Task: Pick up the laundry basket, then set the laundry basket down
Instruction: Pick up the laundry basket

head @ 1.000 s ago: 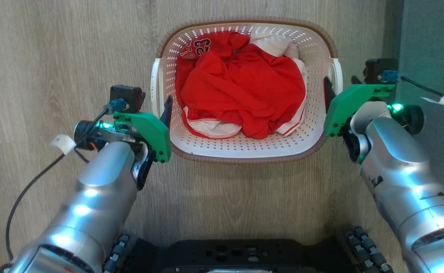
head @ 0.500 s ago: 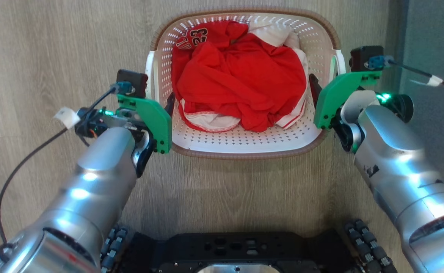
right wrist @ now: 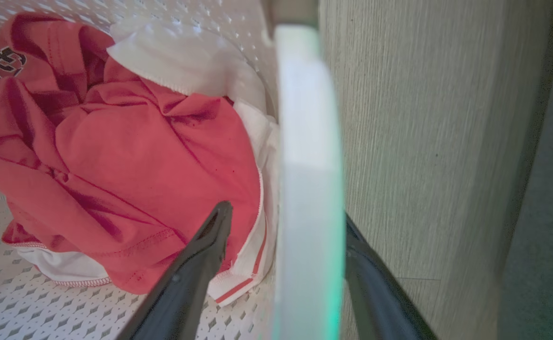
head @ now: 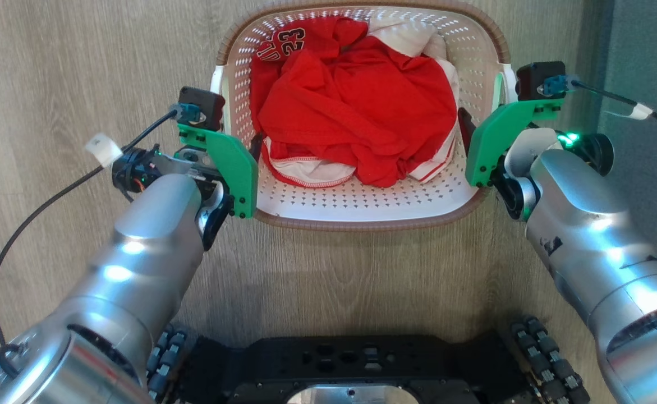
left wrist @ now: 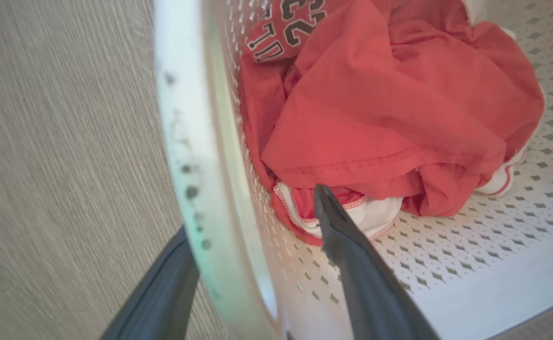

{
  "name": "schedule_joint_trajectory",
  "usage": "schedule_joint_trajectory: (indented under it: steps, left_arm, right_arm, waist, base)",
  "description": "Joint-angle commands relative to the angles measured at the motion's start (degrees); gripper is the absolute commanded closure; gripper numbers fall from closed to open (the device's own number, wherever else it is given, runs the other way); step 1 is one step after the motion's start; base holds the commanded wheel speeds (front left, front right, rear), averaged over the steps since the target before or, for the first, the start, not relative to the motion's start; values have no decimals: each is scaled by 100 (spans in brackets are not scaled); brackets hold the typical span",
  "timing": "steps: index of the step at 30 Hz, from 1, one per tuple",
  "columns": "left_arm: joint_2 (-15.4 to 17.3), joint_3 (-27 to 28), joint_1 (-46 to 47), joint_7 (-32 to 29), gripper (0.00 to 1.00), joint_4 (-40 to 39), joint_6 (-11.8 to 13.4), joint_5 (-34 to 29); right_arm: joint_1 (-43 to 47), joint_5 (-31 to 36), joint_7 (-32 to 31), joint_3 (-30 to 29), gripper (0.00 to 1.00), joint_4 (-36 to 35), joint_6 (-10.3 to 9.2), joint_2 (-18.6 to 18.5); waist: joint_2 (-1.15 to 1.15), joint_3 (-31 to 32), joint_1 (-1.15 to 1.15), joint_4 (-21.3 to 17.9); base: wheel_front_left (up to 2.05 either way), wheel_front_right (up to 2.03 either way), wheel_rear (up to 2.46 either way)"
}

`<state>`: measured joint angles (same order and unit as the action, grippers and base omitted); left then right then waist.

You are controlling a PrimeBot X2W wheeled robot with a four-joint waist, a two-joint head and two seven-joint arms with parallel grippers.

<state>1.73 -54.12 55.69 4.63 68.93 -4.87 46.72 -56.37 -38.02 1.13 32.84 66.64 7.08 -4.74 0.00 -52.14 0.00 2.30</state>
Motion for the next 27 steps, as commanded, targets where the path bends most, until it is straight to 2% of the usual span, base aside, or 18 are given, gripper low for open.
schedule_joint_trajectory:
  steps: [1, 12, 13, 14, 15, 16, 19, 27]
  left_arm:
    - [115, -7, 9, -20, 0, -16, 36, 62]
    - [115, -309, 144, -24, 0, -80, 95, 312]
    - [115, -365, 149, -31, 40, -99, 107, 377]
    - [115, -390, 154, -28, 87, -110, 118, 410]
    - [115, -390, 154, -28, 87, -110, 118, 410]
    - [115, -412, 160, -15, 100, -112, 153, 442]
    - [115, -503, 163, -54, 100, -127, 227, 532]
    - [115, -772, 152, -144, 100, -164, 185, 743]
  right_arm:
    - [207, -67, 48, 123, 0, -7, 41, 60]
    - [74, -283, 188, 405, 0, 59, 41, 53]
    - [64, -319, 207, 484, 77, 40, 41, 52]
    - [62, -327, 240, 533, 100, 15, 41, 43]
    - [62, -327, 240, 533, 100, 15, 41, 43]
    - [60, -336, 260, 581, 100, 4, 41, 28]
    - [40, -364, 369, 684, 100, 15, 41, -25]
    - [24, -529, 307, 924, 100, 105, 41, -70]
  waist:
    - [0, -13, 0, 0]
    - [0, -114, 0, 45]
    - [0, -123, 0, 57]
    - [0, -129, 0, 64]
    - [0, -129, 0, 64]
    - [0, -133, 0, 73]
    - [0, -142, 0, 104]
    - [0, -110, 0, 138]
  base:
    - [0, 0, 0]
    - [0, 0, 0]
    - [0, 0, 0]
    - [0, 0, 0]
    - [0, 0, 0]
    - [0, 0, 0]
    - [0, 0, 0]
    - [0, 0, 0]
